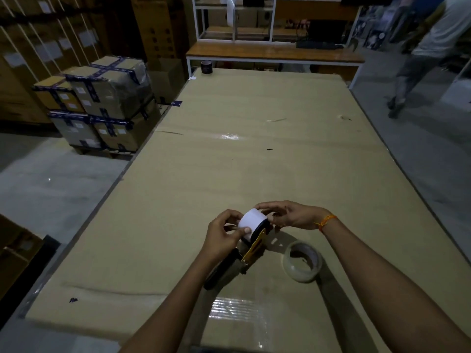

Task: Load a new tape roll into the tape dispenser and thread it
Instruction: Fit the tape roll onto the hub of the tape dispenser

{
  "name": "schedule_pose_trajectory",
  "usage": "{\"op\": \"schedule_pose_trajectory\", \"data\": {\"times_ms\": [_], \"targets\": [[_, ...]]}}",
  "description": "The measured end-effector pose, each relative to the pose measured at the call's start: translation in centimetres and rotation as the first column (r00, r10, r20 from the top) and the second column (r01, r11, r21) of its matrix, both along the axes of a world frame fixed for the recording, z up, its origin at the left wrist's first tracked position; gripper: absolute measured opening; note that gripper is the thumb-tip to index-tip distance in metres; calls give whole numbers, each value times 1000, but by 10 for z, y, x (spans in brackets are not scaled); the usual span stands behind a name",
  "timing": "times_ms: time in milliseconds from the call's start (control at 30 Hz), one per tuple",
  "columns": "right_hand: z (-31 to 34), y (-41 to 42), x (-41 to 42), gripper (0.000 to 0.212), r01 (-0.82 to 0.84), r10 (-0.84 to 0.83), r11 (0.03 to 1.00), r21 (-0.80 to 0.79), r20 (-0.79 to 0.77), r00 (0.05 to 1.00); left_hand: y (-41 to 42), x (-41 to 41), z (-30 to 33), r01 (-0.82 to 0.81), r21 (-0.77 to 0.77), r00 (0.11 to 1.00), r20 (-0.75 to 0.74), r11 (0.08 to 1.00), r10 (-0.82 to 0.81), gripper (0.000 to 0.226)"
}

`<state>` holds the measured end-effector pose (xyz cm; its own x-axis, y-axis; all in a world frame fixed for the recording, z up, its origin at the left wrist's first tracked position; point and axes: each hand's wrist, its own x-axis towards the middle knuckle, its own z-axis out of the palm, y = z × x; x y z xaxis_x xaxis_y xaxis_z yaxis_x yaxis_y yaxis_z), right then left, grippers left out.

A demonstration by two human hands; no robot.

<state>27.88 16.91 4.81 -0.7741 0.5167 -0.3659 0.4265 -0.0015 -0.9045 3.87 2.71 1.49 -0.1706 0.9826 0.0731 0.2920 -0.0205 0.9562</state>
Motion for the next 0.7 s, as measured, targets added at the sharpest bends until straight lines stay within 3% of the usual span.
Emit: {"op": "schedule_pose_trajectory", "data": {"times_ms": [167,533,700], "targets": [[-3,0,5,42,103,-96,977,187,-41,994,1,0,2,73,-9,997,33,997,-73,28],[-9,3,2,41,87,-79,988,124,-69,994,27,-17,14,268,-169,960,134,948,-247,31],[-5,3,3,39,69,-56,979,193,-69,996,34,-16,13,340,-185,940,104,922,-325,29]]}}
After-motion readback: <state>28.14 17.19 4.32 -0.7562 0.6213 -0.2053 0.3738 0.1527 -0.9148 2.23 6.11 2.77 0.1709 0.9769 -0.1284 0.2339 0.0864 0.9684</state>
